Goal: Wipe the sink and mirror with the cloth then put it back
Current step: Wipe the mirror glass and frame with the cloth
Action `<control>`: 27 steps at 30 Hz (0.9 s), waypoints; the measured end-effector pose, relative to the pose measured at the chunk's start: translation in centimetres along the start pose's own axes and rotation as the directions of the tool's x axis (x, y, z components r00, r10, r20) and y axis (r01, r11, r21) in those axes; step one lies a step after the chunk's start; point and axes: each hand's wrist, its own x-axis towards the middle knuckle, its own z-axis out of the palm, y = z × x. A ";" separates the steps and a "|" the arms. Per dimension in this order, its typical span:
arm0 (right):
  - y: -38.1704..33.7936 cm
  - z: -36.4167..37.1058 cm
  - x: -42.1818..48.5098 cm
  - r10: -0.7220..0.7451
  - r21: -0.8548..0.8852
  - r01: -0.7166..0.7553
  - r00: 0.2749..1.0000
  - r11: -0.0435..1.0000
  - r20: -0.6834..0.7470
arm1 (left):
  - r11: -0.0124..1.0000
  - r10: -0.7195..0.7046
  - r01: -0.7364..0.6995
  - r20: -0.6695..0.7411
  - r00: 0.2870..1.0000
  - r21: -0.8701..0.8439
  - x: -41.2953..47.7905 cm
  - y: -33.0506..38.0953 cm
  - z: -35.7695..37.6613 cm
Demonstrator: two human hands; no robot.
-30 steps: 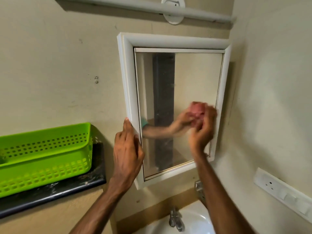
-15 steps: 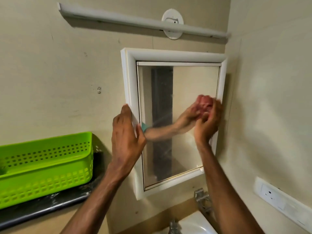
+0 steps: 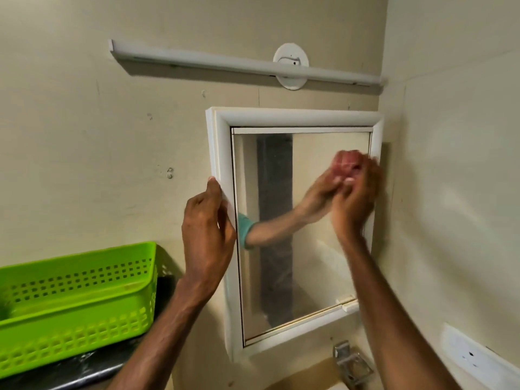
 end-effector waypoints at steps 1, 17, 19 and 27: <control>-2.6 0.7 -1.8 -0.072 0.025 0.072 0.997 0.997 0.021 | 1.000 -0.015 0.015 -0.012 1.000 0.010 -0.1 0.2 0.1; -11.6 3.3 -3.7 -0.288 0.193 0.280 0.957 0.940 0.017 | 0.984 -0.177 0.178 -0.071 0.982 0.006 -0.6 1.6 1.1; -12.1 2.5 -5.4 -0.672 0.279 0.620 0.724 0.733 0.158 | 0.978 -0.206 0.207 -0.088 0.974 0.002 -0.6 1.7 1.4; 1.8 0.7 4.7 -0.169 0.022 0.169 0.986 0.985 -0.003 | 0.981 -0.183 0.182 -0.002 0.983 0.061 -0.6 2.0 0.9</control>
